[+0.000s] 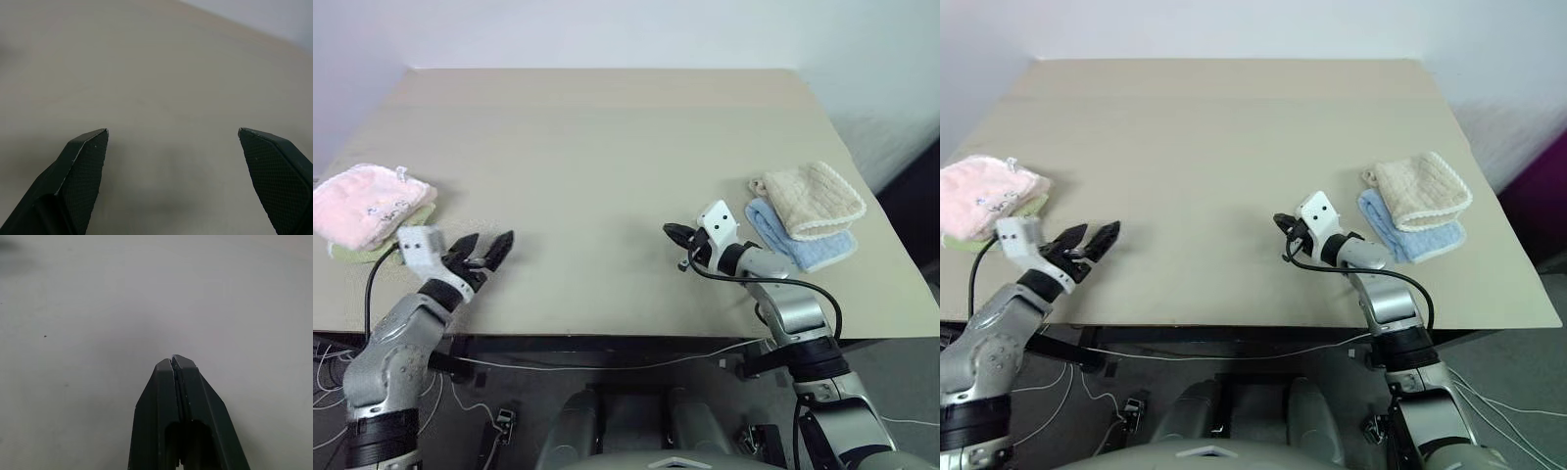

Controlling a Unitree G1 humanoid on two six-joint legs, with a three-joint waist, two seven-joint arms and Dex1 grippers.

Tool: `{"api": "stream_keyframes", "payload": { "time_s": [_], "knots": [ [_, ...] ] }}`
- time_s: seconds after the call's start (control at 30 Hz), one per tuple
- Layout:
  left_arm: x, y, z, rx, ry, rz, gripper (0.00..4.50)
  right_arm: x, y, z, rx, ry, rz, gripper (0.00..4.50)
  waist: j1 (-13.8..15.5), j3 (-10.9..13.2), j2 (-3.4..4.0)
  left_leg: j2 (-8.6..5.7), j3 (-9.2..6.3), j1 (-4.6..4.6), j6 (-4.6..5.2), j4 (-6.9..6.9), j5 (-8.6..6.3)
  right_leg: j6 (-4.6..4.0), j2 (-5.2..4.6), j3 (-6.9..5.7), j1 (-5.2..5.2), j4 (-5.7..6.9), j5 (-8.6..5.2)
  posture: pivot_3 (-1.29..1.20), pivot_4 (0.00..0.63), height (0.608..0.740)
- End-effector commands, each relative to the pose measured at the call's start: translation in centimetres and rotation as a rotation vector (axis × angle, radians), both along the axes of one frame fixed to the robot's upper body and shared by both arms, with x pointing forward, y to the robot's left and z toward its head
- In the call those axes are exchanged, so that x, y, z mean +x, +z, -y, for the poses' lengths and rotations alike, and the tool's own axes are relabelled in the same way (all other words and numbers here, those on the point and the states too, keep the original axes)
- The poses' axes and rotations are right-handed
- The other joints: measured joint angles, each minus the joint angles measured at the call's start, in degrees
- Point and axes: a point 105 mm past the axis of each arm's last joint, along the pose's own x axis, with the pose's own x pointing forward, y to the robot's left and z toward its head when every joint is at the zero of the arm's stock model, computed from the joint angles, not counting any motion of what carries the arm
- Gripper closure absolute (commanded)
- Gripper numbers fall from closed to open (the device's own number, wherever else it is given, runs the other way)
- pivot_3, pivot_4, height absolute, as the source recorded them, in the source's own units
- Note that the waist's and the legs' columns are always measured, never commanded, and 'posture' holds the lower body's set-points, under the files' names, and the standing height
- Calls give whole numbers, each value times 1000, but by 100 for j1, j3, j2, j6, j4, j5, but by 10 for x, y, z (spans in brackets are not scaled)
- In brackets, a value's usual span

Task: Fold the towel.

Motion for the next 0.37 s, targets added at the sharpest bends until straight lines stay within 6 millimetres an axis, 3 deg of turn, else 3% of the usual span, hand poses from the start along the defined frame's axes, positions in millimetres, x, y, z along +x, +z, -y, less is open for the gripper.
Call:
{"api": "stream_keyframes", "payload": {
  "time_s": [0.03,0.2,0.37],
  "knots": [
    [9,10,17,162,-86,82,46,2,18,-7,43,12,76,4500,12,1,1,0,0,1,-2,-4,1,0,0,0,-1,0,0,0,150,740],
    [17,5,33,278,-158,123,46,1,19,-5,75,-6,82,4500,11,1,2,0,0,1,-2,-6,2,0,0,0,-2,-1,0,0,150,740],
    [17,4,33,295,-185,135,46,-2,17,-10,87,-6,81,4500,3,1,1,3,0,1,-2,-7,2,0,-1,0,-3,0,0,0,150,740]
  ]
}}
